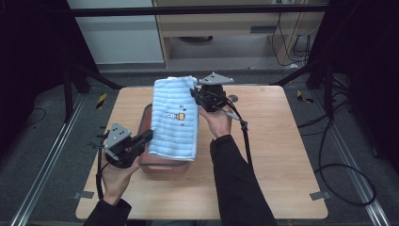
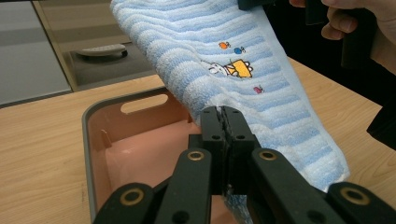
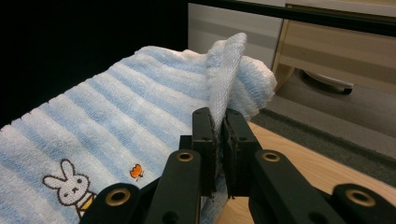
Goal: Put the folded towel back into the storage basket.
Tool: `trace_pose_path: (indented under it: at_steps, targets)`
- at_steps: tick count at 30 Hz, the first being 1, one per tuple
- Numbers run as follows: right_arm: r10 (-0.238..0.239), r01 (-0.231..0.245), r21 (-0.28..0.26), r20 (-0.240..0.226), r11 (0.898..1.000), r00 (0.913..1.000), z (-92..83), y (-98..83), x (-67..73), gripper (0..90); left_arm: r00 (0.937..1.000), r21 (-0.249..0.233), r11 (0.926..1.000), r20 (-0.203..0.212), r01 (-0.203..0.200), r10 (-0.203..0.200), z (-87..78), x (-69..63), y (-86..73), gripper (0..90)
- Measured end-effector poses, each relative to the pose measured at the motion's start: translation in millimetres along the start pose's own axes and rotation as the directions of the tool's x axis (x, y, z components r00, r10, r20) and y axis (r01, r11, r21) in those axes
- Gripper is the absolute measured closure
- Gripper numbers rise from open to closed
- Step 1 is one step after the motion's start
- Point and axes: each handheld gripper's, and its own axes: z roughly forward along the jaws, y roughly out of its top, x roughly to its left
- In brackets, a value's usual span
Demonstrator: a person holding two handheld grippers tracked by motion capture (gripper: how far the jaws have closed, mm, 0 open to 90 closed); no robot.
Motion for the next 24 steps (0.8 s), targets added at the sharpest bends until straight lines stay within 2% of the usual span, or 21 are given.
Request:
trace_pose_path:
  at_steps: [11, 15, 24]
  targets:
    - [0.009, -0.009, 0.003, -0.010, 1.000, 0.9999, 18.2, 0.5, 6.1, 84.7, 0.9993, 0.003, 0.9998, -0.029, 0.022, -0.021, 1.6, 15.4, -3.4, 88.6]
    - [0.012, -0.012, -0.001, -0.015, 1.000, 0.9998, 25.4, 2.8, 10.2, 84.7, 0.9983, 0.006, 0.9990, -0.039, 0.044, -0.044, 4.0, 23.8, -6.0, 88.6]
    - [-0.005, 0.005, 0.015, -0.015, 1.000, 0.9999, 43.3, -3.5, 17.5, 84.8, 0.9965, 0.027, 0.9982, -0.066, 0.055, -0.053, 8.7, 35.1, -14.2, 88.5]
